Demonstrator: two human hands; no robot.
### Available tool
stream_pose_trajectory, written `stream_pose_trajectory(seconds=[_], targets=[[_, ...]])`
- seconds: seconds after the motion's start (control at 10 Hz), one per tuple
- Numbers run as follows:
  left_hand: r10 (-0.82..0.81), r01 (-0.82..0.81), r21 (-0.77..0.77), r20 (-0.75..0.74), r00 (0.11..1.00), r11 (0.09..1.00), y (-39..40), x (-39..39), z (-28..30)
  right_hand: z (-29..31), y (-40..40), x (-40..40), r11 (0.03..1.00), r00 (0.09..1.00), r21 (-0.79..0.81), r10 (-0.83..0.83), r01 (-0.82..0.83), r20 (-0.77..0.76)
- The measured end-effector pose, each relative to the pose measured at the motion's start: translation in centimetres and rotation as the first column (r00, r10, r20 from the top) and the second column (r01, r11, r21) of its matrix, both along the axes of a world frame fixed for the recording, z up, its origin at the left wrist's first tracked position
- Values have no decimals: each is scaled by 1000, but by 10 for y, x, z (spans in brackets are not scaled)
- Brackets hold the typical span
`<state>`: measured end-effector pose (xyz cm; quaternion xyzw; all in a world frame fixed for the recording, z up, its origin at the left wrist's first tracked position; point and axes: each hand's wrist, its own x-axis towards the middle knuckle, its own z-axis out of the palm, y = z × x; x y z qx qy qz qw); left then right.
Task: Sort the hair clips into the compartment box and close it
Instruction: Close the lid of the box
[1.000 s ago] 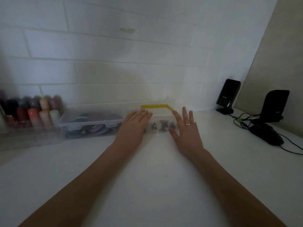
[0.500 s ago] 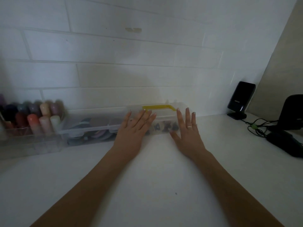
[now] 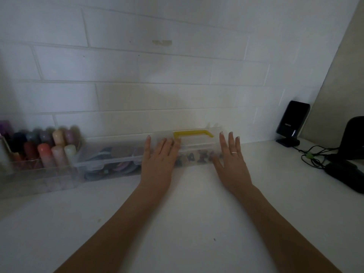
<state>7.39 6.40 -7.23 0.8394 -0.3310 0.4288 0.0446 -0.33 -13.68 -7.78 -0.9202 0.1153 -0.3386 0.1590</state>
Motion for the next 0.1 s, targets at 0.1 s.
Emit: stream_pose_trajectory(seconds=[0.1], targets=[[9, -8, 5, -36, 999, 1000, 3, 2, 2, 6, -6, -4, 1000, 998, -25, 10, -12, -61]])
